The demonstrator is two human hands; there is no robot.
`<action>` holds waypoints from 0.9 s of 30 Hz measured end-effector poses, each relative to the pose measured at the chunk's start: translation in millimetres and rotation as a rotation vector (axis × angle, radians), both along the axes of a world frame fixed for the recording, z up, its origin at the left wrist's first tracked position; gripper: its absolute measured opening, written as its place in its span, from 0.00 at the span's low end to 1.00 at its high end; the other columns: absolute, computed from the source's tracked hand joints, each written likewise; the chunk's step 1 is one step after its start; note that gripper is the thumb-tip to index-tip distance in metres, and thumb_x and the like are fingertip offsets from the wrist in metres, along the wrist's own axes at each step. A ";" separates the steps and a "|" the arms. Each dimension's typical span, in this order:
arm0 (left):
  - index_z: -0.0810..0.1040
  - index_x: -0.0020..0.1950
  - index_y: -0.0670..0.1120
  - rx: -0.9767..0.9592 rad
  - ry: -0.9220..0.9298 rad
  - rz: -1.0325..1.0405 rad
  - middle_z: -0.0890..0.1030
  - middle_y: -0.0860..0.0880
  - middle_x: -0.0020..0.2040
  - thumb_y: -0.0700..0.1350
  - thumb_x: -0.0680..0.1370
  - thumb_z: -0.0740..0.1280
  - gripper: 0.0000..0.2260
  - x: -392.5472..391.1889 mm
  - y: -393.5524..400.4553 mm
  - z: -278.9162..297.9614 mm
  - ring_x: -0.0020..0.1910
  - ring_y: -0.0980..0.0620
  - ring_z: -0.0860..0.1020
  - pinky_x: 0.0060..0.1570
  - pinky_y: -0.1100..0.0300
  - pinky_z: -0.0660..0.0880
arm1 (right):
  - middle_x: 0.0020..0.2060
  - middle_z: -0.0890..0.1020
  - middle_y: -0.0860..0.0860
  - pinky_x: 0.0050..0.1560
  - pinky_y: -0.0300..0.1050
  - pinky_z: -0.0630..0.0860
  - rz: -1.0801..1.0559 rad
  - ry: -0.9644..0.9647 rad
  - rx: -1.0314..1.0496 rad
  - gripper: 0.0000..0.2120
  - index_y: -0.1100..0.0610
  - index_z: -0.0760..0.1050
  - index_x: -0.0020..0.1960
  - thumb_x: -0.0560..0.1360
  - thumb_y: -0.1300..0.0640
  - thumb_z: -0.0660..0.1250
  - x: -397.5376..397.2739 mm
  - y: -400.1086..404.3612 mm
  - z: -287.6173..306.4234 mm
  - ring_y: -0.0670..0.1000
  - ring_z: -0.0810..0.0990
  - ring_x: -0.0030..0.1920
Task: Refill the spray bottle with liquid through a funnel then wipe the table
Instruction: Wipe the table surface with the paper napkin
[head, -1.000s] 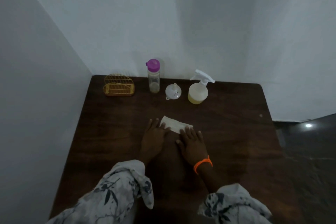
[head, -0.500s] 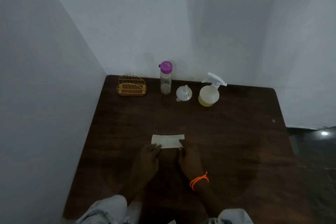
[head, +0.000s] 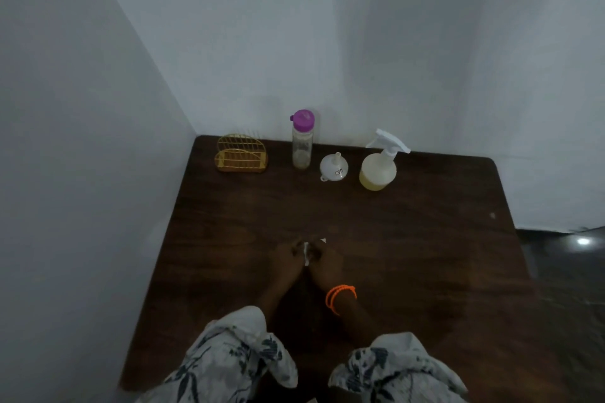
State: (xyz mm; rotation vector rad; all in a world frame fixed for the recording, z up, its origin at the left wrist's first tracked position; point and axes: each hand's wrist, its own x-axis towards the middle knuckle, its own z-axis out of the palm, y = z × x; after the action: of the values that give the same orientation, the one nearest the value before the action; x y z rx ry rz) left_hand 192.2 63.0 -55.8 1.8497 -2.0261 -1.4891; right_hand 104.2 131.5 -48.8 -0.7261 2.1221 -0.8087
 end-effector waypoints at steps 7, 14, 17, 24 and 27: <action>0.78 0.70 0.42 0.099 0.207 0.217 0.84 0.44 0.61 0.45 0.74 0.76 0.25 -1.2 4.3 -4.5 0.59 0.48 0.82 0.63 0.51 0.78 | 0.47 0.86 0.54 0.61 0.53 0.78 -0.270 -0.462 -0.222 0.22 0.50 0.86 0.40 0.73 0.76 0.64 5.5 -3.1 -3.6 0.56 0.83 0.52; 0.80 0.63 0.36 0.258 0.417 0.400 0.84 0.37 0.55 0.32 0.72 0.76 0.20 -5.6 -2.4 9.5 0.50 0.45 0.84 0.48 0.57 0.82 | 0.46 0.84 0.60 0.47 0.44 0.81 -0.461 -0.903 -0.213 0.14 0.63 0.77 0.55 0.75 0.77 0.62 -18.7 2.1 20.2 0.53 0.84 0.44; 0.81 0.63 0.39 0.295 0.450 0.399 0.84 0.39 0.57 0.29 0.74 0.73 0.18 -19.1 -10.2 24.2 0.51 0.46 0.84 0.45 0.61 0.82 | 0.49 0.84 0.61 0.52 0.51 0.82 -0.516 -0.799 -0.196 0.13 0.64 0.78 0.57 0.74 0.73 0.68 -41.4 2.3 32.8 0.56 0.84 0.47; 0.82 0.60 0.46 0.448 0.560 0.339 0.84 0.43 0.56 0.32 0.75 0.73 0.16 -67.7 -18.7 61.7 0.53 0.44 0.84 0.49 0.49 0.84 | 0.51 0.83 0.58 0.47 0.51 0.82 -0.529 -0.792 -0.129 0.10 0.59 0.79 0.59 0.78 0.60 0.69 -90.2 15.3 61.7 0.56 0.82 0.48; 0.83 0.58 0.46 0.424 0.563 0.268 0.85 0.43 0.55 0.33 0.75 0.73 0.14 -85.8 -14.9 71.7 0.53 0.44 0.85 0.52 0.46 0.83 | 0.54 0.83 0.61 0.54 0.56 0.82 -0.555 -0.824 -0.188 0.12 0.60 0.78 0.61 0.78 0.64 0.68 -109.6 25.8 77.0 0.59 0.82 0.53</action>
State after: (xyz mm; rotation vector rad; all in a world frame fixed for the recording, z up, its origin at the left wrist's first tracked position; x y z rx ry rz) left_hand 106.4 48.0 15.9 1.4749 -1.2354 -2.1511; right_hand -5.4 157.3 28.2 0.1507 1.4836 -1.3317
